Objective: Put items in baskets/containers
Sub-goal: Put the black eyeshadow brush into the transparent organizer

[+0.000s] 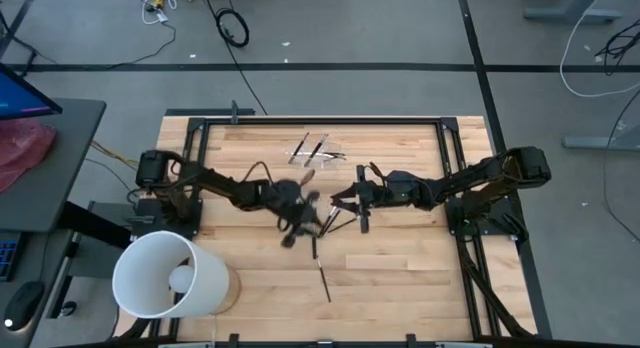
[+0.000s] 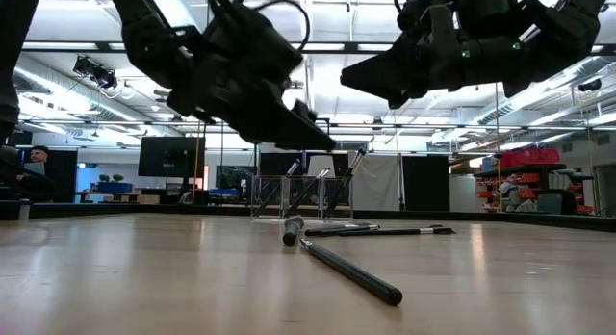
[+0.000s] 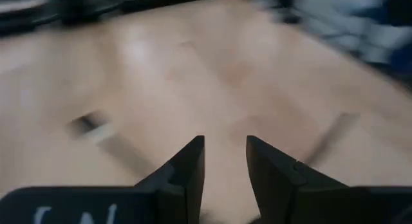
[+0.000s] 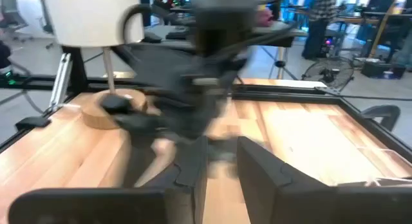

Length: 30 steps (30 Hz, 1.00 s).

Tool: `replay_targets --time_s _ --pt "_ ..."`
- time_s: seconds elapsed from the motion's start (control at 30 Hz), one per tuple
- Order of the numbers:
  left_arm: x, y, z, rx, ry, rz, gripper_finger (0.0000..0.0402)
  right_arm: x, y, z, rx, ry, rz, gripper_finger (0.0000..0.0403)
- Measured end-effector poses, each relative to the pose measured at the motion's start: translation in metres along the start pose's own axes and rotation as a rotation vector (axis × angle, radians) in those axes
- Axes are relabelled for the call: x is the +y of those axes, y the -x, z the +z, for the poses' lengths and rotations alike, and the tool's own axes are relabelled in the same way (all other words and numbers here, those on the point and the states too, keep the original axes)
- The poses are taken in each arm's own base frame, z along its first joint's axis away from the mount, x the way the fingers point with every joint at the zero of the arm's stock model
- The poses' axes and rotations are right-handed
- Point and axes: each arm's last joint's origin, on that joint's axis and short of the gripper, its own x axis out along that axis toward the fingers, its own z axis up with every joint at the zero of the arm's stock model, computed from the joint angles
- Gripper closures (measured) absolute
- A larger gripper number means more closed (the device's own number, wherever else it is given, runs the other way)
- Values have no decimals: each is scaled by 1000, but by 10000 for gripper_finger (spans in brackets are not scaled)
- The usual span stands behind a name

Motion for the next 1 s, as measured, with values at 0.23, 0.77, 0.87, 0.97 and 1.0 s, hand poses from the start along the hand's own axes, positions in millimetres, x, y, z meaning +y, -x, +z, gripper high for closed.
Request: replay_targets --time_s 0.23,0.77,0.87,0.97,1.0 --pt "-24 -17 -10 65 -69 -59 282 -1 0 0 -3 -26 -29 316" --pt "-40 -61 -22 124 -51 -227 282 -1 0 -1 7 -49 -29 316" --pt "-43 -62 -25 154 -45 -233 284 -1 0 -1 13 -49 -29 316" --pt "-44 -61 -28 198 -51 -199 288 -1 0 -2 20 -50 -29 316" --pt "-44 -61 -29 209 -57 -187 290 -1 0 -2 22 -50 -28 316"
